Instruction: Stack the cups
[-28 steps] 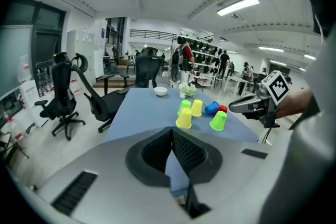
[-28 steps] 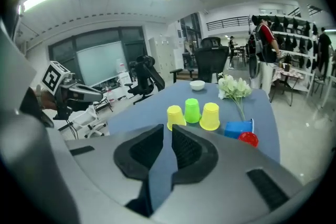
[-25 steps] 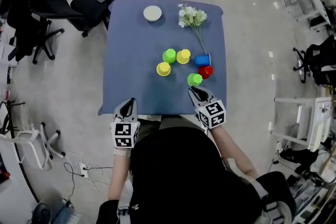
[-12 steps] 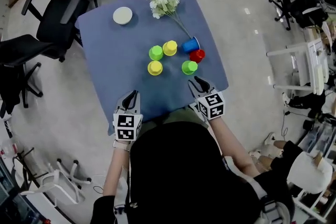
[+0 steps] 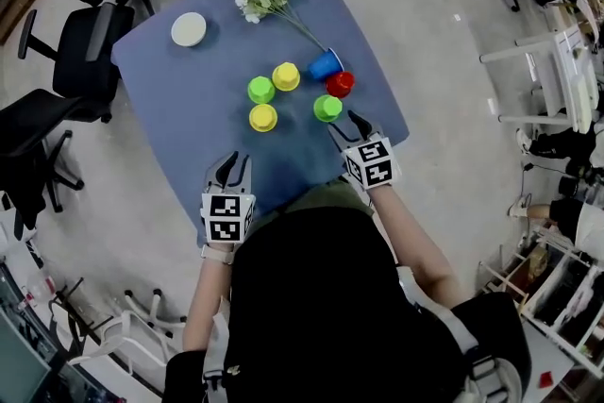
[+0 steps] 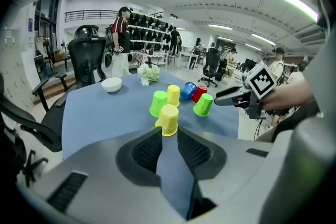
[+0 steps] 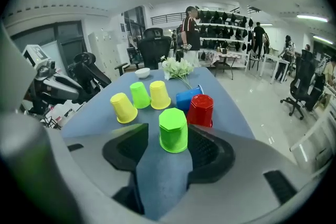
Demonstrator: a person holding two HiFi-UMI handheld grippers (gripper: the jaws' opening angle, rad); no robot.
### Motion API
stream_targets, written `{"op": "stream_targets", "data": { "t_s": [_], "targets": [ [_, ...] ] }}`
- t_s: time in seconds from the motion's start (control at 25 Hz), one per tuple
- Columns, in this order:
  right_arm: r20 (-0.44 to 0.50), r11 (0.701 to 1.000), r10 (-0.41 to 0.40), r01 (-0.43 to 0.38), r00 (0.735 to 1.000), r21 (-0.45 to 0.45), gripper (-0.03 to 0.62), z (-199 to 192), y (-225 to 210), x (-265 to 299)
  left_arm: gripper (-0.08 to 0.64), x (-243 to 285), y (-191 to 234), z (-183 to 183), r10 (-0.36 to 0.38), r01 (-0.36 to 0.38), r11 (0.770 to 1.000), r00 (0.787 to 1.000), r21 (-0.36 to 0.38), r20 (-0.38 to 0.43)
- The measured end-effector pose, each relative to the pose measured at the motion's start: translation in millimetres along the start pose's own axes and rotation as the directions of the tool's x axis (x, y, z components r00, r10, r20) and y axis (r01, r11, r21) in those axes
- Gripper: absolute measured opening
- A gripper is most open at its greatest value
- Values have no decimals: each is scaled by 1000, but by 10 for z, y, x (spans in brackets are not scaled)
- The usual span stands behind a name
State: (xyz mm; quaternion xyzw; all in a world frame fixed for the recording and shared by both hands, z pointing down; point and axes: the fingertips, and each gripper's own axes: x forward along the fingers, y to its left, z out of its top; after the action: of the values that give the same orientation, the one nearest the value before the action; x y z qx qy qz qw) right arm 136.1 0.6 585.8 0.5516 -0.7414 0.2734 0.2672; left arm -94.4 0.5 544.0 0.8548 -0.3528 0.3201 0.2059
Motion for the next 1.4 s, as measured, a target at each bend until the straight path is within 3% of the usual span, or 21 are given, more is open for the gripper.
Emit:
{"op": "stream_targets", "data": {
  "t_s": [0.44,0.92,1.12,1.24,1.4],
  "targets": [
    [-5,991,116,-117,993,-58,212,22,-73,313,174,418,-78,2,76,-76,997,992,3,-105],
    [22,966,228,-224,973,-130,206,221,44,230,272,1001,5,133,154,-150,988,971,38,-180],
    [26,952,283,-277,959,-133,206,261,119,137,270,1110,64,152,181,-181,983,967,16,-178],
    [18,942,310,-304,951,-139,204,244,183,142,213,1097,78,142,194,-196,981,968,6,-158],
    [3,925,349,-345,937,-159,204,218,338,176,212,1002,62,51,199,-201,980,967,3,-160]
  ]
}}
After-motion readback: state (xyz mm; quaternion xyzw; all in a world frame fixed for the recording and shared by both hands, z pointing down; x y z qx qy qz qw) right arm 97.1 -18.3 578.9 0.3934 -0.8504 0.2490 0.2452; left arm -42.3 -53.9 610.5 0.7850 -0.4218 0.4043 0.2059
